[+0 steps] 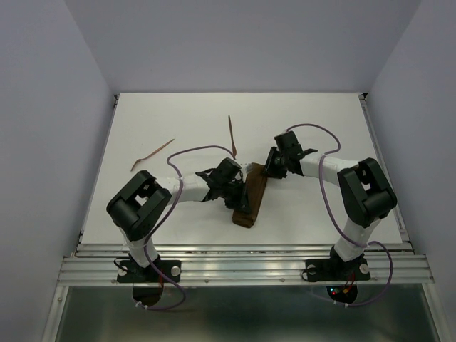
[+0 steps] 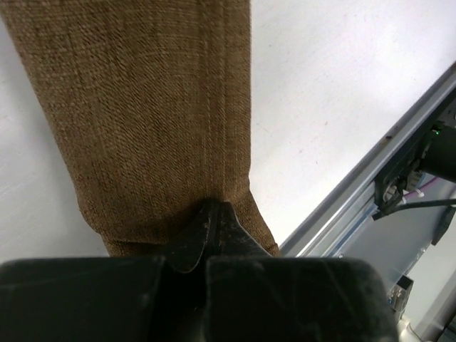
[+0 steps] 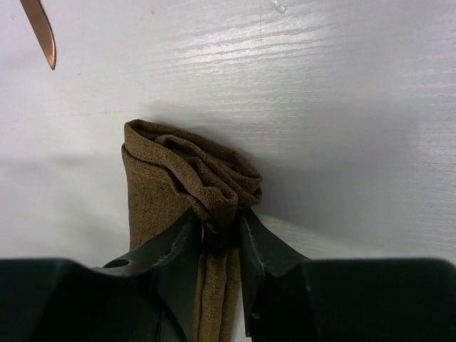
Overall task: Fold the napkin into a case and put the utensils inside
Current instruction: Smooth out the smaller rectangle-folded napkin at the center of the board.
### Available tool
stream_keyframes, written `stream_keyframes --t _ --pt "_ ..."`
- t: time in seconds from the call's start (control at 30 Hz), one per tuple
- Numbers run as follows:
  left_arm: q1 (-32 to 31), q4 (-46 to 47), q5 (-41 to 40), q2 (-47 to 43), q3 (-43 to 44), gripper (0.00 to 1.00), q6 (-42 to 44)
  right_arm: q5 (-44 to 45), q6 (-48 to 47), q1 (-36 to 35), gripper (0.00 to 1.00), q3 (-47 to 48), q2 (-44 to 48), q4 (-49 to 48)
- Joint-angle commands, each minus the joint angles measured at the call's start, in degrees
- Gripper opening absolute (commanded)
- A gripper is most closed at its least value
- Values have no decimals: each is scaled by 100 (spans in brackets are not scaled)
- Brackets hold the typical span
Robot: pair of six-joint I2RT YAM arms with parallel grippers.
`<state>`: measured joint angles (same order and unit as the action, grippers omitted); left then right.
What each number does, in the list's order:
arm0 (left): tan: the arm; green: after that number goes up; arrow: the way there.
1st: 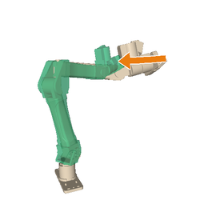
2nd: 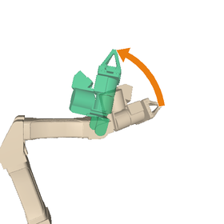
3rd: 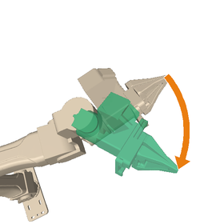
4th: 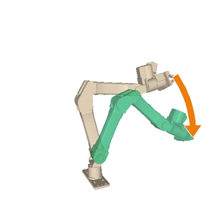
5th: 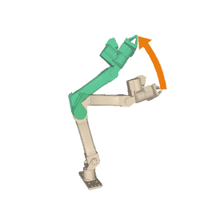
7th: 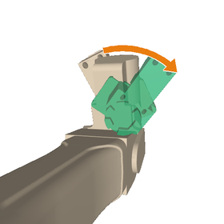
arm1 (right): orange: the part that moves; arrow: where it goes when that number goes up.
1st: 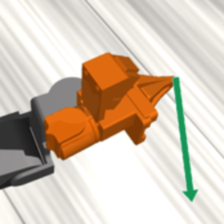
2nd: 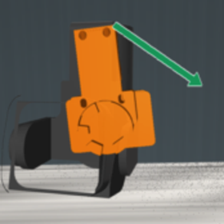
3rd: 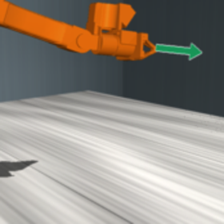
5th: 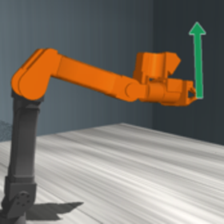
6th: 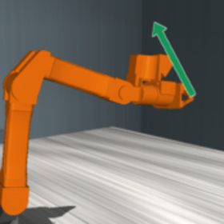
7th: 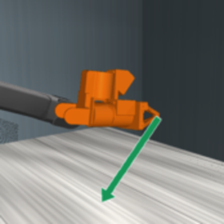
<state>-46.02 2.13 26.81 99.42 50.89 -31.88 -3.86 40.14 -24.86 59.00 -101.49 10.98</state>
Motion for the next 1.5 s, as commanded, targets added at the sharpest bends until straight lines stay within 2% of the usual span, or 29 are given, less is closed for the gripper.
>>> stream_keyframes --t 0.0,0.37,0.6,0.9,1.17,1.4,1.47 --pt "-30 -46 324 -449 -89 0 182 43 90 43 31 -82 -90 -299" --pt "-372 -213 466 -450 114 0 375 8 2 43 31 -20 -72 -290" --pt "-417 -380 343 -599 -176 0 331 -27 -15 43 31 -29 -64 -281" --pt "-417 -20 97 15 -247 0 287 -45 -32 43 31 -12 -37 -228" --pt "-417 42 17 69 -299 0 235 25 -85 43 30 -73 -64 -193" --pt "-417 -143 -53 -194 -150 0 287 -177 -165 43 16 -143 -81 -237" --pt "-417 -187 -70 -221 -132 0 287 -142 -165 43 15 -152 -72 -246"
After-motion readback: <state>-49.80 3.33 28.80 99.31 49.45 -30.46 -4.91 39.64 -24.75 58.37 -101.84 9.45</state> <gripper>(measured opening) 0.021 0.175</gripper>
